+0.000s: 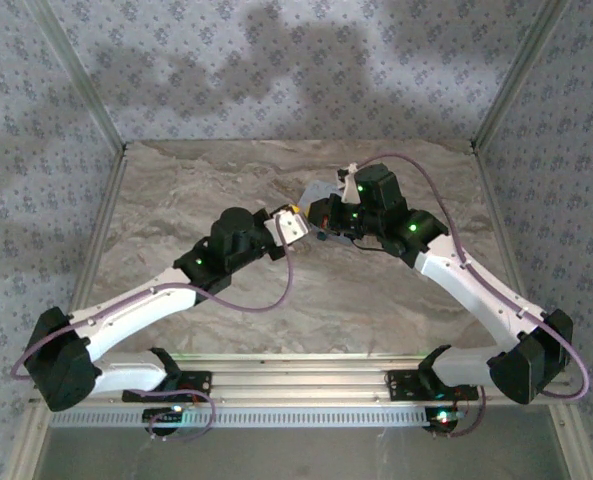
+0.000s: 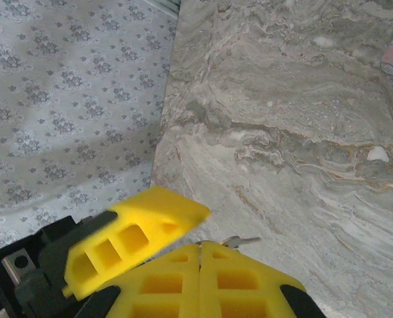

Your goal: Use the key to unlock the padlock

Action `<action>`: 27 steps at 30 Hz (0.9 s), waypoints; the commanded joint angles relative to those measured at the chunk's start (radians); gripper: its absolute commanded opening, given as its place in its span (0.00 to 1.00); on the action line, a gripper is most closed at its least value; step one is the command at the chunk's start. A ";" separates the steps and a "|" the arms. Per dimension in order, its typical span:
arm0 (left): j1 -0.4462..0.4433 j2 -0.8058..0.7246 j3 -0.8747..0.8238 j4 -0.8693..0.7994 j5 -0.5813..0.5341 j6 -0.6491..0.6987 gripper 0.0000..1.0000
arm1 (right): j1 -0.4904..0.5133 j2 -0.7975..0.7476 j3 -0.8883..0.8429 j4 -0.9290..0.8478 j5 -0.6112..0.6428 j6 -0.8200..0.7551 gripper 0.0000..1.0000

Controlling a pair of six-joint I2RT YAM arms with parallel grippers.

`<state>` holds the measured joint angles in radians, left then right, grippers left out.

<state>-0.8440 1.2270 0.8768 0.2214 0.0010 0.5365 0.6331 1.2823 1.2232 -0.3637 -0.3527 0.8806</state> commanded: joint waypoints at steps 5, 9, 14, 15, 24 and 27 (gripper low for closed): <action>-0.001 0.010 0.068 -0.020 -0.011 -0.010 0.00 | -0.011 -0.012 -0.017 -0.008 -0.002 0.030 0.07; 0.001 -0.008 0.070 -0.059 0.000 -0.049 0.00 | -0.027 -0.030 -0.022 -0.006 -0.013 0.010 0.46; 0.071 -0.058 0.078 -0.166 0.126 -0.203 0.00 | -0.119 -0.114 -0.064 0.009 -0.025 -0.084 0.64; 0.092 -0.070 0.083 -0.192 0.169 -0.239 0.00 | -0.141 -0.142 -0.080 0.029 -0.023 -0.128 0.66; 0.332 -0.124 0.074 -0.175 0.652 -0.553 0.00 | -0.243 -0.184 -0.084 0.078 -0.296 -0.603 0.73; 0.401 -0.100 0.068 -0.090 0.838 -0.651 0.00 | -0.239 -0.114 -0.039 0.090 -0.527 -0.640 0.68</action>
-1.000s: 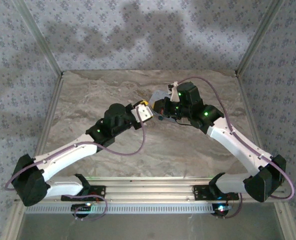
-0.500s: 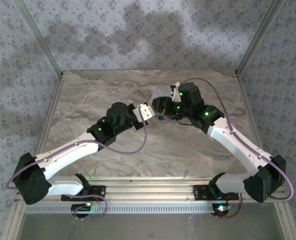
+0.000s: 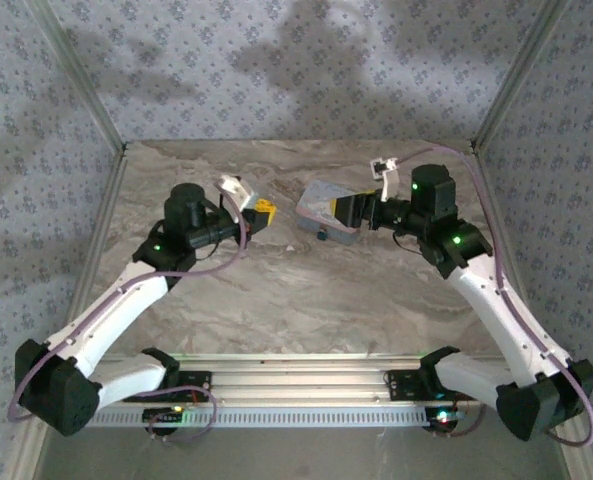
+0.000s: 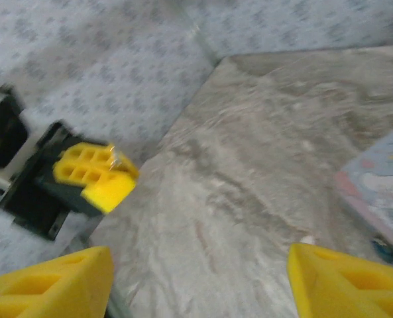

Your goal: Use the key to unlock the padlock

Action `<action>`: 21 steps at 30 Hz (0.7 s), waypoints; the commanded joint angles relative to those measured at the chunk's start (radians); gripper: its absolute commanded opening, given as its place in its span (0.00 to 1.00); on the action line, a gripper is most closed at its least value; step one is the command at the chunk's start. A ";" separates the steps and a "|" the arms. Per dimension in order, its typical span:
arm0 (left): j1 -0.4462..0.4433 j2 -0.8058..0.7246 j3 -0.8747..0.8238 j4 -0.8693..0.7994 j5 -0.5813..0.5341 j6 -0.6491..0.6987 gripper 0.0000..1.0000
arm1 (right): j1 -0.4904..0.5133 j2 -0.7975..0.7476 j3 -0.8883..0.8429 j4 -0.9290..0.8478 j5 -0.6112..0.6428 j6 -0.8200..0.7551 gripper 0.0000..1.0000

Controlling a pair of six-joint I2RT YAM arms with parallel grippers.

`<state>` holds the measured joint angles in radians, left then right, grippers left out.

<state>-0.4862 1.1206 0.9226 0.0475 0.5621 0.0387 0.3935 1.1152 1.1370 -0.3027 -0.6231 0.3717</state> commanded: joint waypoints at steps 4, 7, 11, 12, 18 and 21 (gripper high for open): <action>0.069 0.060 0.055 0.133 0.472 -0.216 0.00 | 0.034 0.125 0.134 0.045 -0.411 -0.143 0.57; 0.066 0.094 0.089 0.125 0.552 -0.235 0.00 | 0.069 0.148 0.145 0.098 -0.442 -0.144 0.42; 0.059 0.097 0.098 0.120 0.588 -0.226 0.00 | 0.102 0.176 0.163 0.155 -0.452 -0.139 0.37; 0.057 0.095 0.099 0.117 0.595 -0.220 0.00 | 0.109 0.186 0.171 0.158 -0.454 -0.139 0.37; 0.044 0.096 0.122 0.070 0.629 -0.189 0.00 | 0.131 0.237 0.188 0.249 -0.487 -0.067 0.42; 0.039 0.094 0.132 0.044 0.631 -0.171 0.00 | 0.147 0.246 0.196 0.240 -0.486 -0.080 0.43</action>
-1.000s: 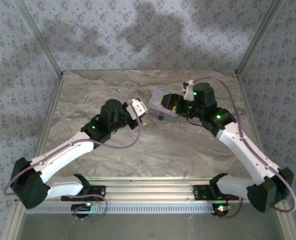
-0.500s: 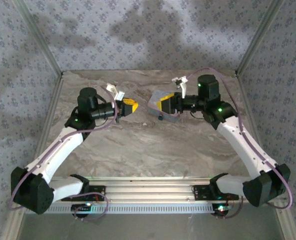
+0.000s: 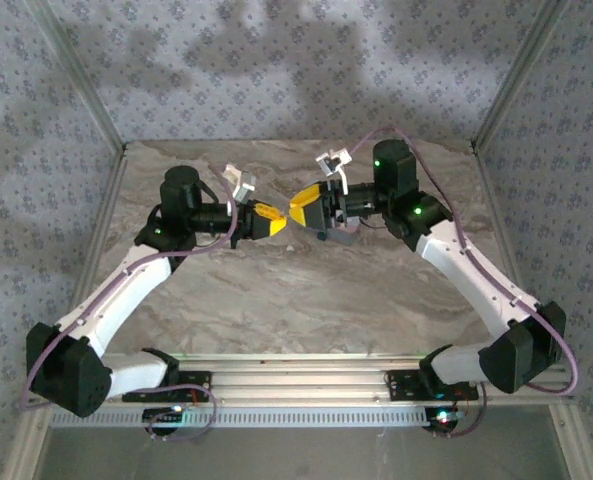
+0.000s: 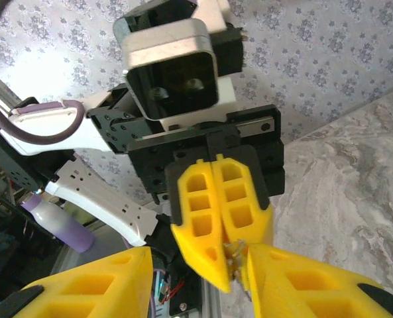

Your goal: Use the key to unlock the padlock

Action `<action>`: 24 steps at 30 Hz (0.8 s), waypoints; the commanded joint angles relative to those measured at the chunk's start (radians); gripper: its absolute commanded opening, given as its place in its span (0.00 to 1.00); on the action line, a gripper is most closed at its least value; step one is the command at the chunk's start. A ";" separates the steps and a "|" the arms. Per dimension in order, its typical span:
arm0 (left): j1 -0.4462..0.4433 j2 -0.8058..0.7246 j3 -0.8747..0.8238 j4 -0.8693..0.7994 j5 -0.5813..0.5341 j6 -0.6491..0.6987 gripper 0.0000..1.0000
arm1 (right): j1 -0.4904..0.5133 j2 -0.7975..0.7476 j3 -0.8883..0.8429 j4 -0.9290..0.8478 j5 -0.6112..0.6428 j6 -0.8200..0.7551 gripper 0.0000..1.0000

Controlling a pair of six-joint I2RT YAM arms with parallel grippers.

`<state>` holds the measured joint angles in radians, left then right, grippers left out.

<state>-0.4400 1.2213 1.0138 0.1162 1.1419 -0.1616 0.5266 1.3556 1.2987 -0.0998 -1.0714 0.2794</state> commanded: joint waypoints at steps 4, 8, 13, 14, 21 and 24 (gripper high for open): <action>-0.009 -0.007 0.045 -0.033 0.058 0.039 0.00 | 0.029 0.015 0.033 0.023 -0.032 -0.002 0.44; -0.017 -0.006 0.056 -0.055 0.065 0.056 0.00 | 0.042 0.021 0.030 0.032 -0.028 0.007 0.44; -0.021 0.003 0.071 -0.085 0.072 0.072 0.00 | 0.068 0.036 0.043 0.035 -0.020 0.013 0.33; -0.021 0.003 0.072 -0.088 0.073 0.072 0.00 | 0.069 0.038 0.043 0.034 -0.012 0.012 0.30; -0.022 -0.015 0.072 -0.128 0.021 0.086 0.00 | 0.075 0.035 0.044 0.020 0.048 0.019 0.04; -0.021 -0.028 0.067 -0.156 -0.048 0.099 0.00 | 0.078 0.035 0.048 -0.007 0.085 0.019 0.00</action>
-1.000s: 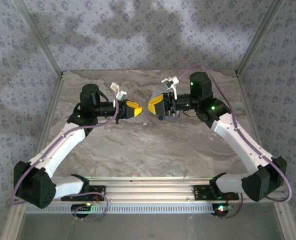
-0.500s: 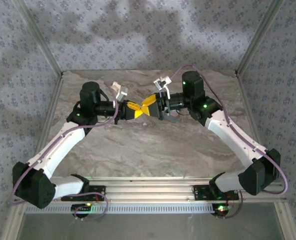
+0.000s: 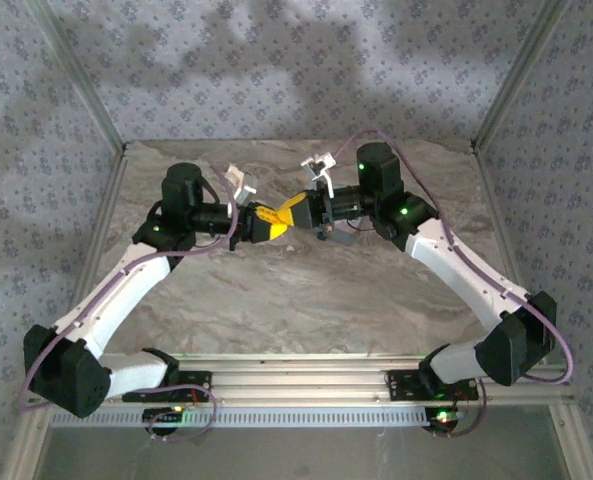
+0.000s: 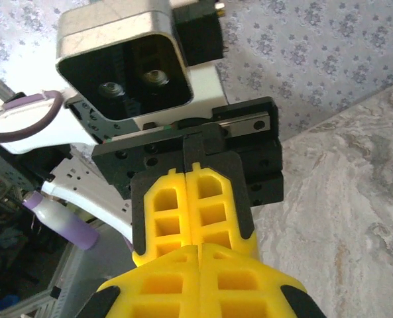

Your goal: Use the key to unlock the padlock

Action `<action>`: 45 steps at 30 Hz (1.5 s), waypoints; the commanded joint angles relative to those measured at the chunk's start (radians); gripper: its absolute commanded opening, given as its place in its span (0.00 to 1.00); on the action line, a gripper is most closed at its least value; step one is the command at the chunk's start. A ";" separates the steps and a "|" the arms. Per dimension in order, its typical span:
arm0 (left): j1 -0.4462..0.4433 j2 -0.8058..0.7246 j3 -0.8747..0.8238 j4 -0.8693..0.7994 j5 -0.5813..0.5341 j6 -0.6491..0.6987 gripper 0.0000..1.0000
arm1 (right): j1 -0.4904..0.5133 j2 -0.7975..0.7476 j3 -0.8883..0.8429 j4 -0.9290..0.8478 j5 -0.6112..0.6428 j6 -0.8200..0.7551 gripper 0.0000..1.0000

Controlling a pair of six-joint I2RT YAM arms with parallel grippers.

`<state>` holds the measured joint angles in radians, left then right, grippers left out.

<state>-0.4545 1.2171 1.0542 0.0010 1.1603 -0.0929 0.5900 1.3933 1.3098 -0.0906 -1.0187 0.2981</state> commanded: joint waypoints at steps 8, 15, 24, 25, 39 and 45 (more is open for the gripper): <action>-0.006 -0.037 0.073 -0.340 -0.280 0.191 0.35 | 0.014 -0.024 0.096 -0.327 0.407 -0.134 0.00; -0.003 -0.048 0.066 -0.461 -0.597 0.187 0.98 | 0.035 -0.033 0.115 -0.456 0.672 -0.173 0.00; 0.061 -0.077 0.024 -0.491 -0.695 0.117 0.98 | 0.123 -0.005 0.151 -0.592 0.981 -0.278 0.00; 0.066 -0.080 0.009 -0.469 -0.752 0.068 0.98 | 0.134 0.004 0.159 -0.601 1.010 -0.286 0.00; 0.144 -0.129 -0.122 -0.329 -0.869 -0.219 0.98 | 0.207 0.102 0.202 -0.587 1.104 -0.218 0.00; 0.145 -0.159 -0.218 -0.077 -0.621 -0.320 0.94 | 0.102 0.059 0.103 -0.400 0.753 -0.106 0.00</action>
<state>-0.3130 1.0946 0.8761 -0.2626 0.3740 -0.3393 0.7288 1.4857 1.4437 -0.5823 -0.0818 0.1211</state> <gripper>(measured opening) 0.949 0.044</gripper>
